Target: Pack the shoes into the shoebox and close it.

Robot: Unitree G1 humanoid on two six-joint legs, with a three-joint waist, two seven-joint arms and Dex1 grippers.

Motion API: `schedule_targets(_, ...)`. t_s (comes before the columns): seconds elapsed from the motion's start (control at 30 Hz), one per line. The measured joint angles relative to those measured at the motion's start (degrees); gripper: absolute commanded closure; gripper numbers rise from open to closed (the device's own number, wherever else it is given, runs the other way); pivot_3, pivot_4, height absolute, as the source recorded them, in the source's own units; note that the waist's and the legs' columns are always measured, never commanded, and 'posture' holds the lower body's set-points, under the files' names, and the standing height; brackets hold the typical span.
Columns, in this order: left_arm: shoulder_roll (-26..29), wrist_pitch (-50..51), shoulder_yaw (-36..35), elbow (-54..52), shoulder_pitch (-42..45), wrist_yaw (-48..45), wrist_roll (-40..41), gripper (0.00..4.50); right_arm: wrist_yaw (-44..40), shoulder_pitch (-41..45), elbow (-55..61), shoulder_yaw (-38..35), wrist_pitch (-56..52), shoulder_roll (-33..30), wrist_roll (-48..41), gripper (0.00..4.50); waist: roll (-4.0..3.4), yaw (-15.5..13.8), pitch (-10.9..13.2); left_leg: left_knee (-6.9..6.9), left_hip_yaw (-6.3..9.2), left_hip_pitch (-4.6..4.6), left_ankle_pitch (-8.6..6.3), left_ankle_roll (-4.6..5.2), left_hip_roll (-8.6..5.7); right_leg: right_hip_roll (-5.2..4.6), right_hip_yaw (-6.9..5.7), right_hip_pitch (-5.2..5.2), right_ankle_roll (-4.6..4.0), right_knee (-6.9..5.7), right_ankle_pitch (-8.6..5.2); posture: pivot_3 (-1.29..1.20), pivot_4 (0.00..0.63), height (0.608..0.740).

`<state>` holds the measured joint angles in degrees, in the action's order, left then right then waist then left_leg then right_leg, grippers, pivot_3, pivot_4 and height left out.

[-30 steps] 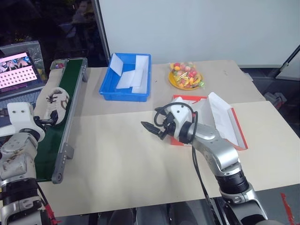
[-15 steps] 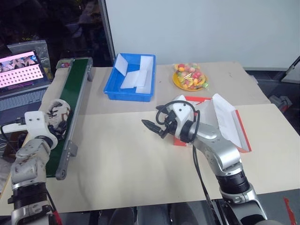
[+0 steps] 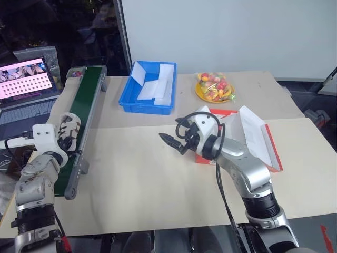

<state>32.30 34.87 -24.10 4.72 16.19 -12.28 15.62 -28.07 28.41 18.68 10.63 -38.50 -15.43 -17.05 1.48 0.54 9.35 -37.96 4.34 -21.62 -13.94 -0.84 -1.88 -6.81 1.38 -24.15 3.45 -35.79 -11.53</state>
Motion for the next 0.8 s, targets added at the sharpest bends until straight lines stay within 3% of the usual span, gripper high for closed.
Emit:
schedule_targets(0.2,0.0,-6.6,9.6,-6.1,2.9,6.5,-11.6,4.43,0.7,0.1,0.0,-1.7,-1.3,1.6,-1.5,0.00,0.30,0.1,0.1,0.00,0.05,-0.26,0.02,-0.04,0.02,0.02,-0.03,-0.17,-0.07,0.06,0.05,0.00,0.150,0.740)
schedule_targets(0.3,-2.6,-8.6,15.4,-14.0,7.5,7.1,-14.7,4.43,6.1,3.2,-3.0,-8.6,-6.7,8.4,-6.4,0.00,0.30,0.2,0.1,0.00,0.06,-0.38,0.02,-0.05,0.02,0.01,-0.02,-0.23,-0.11,0.01,0.07,0.00,0.150,0.740)
schedule_targets(0.43,-7.5,-7.8,21.4,-18.6,8.4,5.0,-14.3,4.43,12.9,7.3,-6.6,-17.4,-12.0,13.1,-11.6,0.00,0.28,0.7,0.1,0.11,0.04,-0.38,-0.01,-0.02,0.03,0.03,0.00,-0.28,-0.12,-0.01,0.08,0.00,0.150,0.740)
schedule_targets(0.57,-14.7,-3.7,25.6,-20.1,6.2,-1.4,-6.9,4.43,23.0,12.8,-12.8,-33.3,-19.6,19.4,-23.9,0.00,0.26,1.1,0.2,0.12,0.03,-0.55,-0.01,0.01,0.16,0.15,0.00,-0.42,-0.12,0.01,0.08,0.00,0.150,0.740)
schedule_targets(0.8,-17.3,-0.2,29.6,-22.7,7.9,-7.6,-1.9,4.43,30.9,14.3,-15.8,-39.4,-26.3,20.2,-34.0,0.00,0.12,2.1,0.2,0.11,-0.08,-0.60,-0.01,0.04,0.23,0.26,0.09,-0.49,-0.12,0.00,0.08,0.00,0.150,0.740)
